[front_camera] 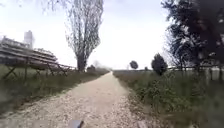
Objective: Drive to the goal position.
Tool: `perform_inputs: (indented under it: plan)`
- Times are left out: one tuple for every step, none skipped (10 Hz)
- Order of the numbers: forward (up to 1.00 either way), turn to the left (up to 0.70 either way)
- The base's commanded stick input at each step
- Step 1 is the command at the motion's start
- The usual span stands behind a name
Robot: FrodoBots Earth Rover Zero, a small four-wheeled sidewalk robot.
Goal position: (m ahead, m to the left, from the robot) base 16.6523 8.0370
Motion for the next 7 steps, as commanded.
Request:
perform_inputs:
  plan:
    - [0.7, 0.0]
    - [0.7, 0.0]
    - [0.7, 0.0]
    - [0.7, 0.0]
    - [0.7, 0.0]
    - [0.7, -0.05]
    - [0.7, -0.23]
